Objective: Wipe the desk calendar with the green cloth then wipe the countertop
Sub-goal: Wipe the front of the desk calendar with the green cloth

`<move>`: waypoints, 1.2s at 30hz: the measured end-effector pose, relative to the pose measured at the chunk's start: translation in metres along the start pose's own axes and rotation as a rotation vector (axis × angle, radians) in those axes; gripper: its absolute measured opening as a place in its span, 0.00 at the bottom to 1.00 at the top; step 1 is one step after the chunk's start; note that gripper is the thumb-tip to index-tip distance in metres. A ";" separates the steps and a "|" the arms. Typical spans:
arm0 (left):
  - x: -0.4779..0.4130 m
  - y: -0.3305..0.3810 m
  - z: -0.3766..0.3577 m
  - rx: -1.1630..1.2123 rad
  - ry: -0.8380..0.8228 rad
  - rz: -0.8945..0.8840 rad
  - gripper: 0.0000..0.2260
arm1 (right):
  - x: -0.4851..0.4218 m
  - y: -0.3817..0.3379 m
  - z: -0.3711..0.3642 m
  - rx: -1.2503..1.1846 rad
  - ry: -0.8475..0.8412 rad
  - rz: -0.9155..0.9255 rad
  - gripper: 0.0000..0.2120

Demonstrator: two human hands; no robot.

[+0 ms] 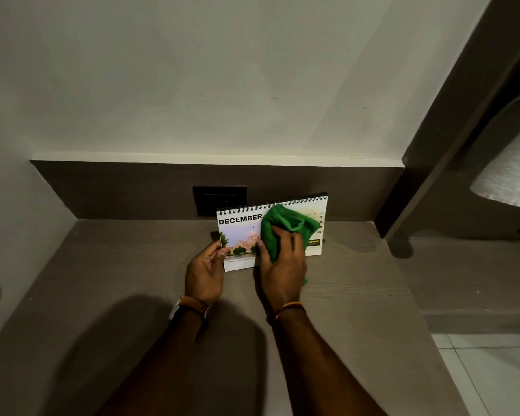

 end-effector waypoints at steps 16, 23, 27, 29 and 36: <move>-0.002 -0.002 0.000 -0.030 0.008 -0.039 0.17 | -0.019 0.010 0.016 -0.070 0.033 -0.102 0.17; -0.002 0.000 0.004 0.002 0.057 -0.060 0.15 | 0.001 -0.014 -0.013 0.022 -0.215 0.173 0.15; -0.002 -0.002 0.005 -0.042 0.044 -0.053 0.15 | -0.020 0.035 0.037 -0.038 0.086 -0.133 0.12; -0.001 0.000 0.004 -0.045 0.045 -0.056 0.15 | -0.028 0.049 0.052 -0.051 0.153 -0.225 0.11; -0.005 0.004 0.004 -0.027 0.065 -0.054 0.11 | -0.011 -0.005 -0.007 -0.031 -0.113 0.056 0.13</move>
Point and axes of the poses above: each hand's wrist, its own x-axis away from the middle knuckle, its own z-axis out of the back of the hand, y = z × x, the point moved 6 cm from there along -x, towards the middle knuckle, and after that the axes turned 15 degrees about -y, right-handed, at the moved point
